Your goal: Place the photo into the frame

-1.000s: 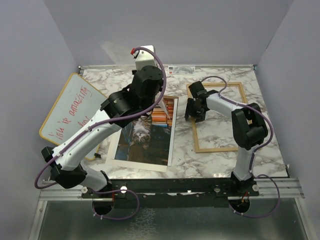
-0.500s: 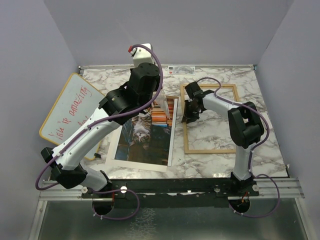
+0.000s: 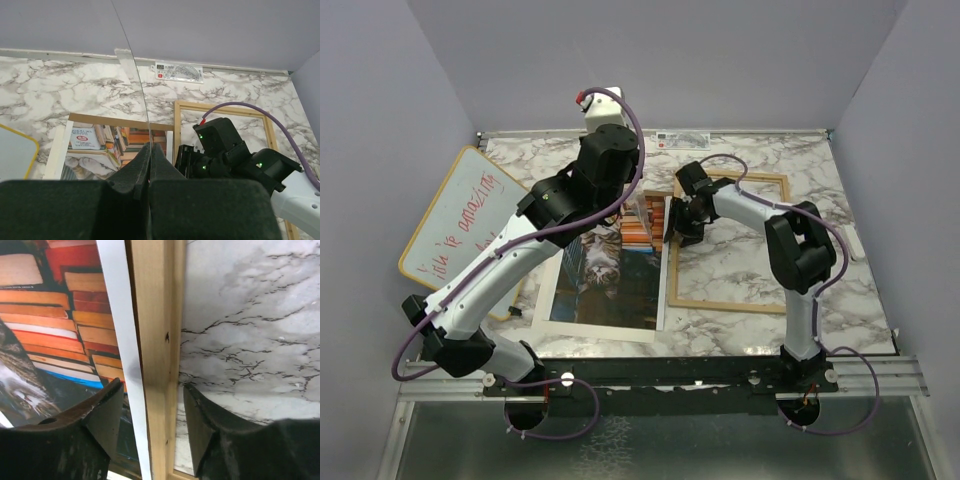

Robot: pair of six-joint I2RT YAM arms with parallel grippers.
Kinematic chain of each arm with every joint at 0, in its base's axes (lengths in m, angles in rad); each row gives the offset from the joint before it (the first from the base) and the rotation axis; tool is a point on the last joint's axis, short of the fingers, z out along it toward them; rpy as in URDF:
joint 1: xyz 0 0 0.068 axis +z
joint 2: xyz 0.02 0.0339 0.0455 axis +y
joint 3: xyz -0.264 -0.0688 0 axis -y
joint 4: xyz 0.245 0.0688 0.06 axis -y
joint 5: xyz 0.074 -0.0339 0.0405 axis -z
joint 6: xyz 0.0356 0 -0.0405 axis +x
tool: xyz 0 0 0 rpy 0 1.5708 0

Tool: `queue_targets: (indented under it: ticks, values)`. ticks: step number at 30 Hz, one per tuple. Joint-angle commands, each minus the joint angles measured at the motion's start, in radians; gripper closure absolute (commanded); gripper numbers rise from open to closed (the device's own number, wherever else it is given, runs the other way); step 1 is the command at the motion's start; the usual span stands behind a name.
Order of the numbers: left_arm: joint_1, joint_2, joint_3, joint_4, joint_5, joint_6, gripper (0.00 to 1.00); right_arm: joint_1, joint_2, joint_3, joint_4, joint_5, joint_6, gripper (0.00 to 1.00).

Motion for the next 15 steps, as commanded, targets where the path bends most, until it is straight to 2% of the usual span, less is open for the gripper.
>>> queue_targets:
  ticks: [1,5,7,9,13,15]
  values:
    - [0.012,0.018,0.013,0.007,0.05,0.008,1.0,0.006,-0.055,0.017,-0.041,0.031,0.027,0.38]
    - [0.026,0.04,0.033,0.004,0.101,0.011,1.0,-0.02,-0.192,-0.037,-0.008,0.048,0.057,0.25]
    - [0.039,0.055,0.047,0.004,0.146,0.011,1.0,-0.06,-0.267,-0.097,0.055,0.01,0.091,0.23]
    - [0.052,0.071,0.066,0.004,0.205,0.007,1.0,-0.118,-0.342,-0.182,0.168,-0.087,0.136,0.22]
    - [0.081,0.105,0.13,0.006,0.285,-0.023,1.0,-0.23,-0.448,-0.36,0.421,-0.323,0.355,0.15]
    - [0.093,0.135,0.187,0.006,0.32,-0.04,1.0,-0.252,-0.494,-0.423,0.544,-0.383,0.458,0.11]
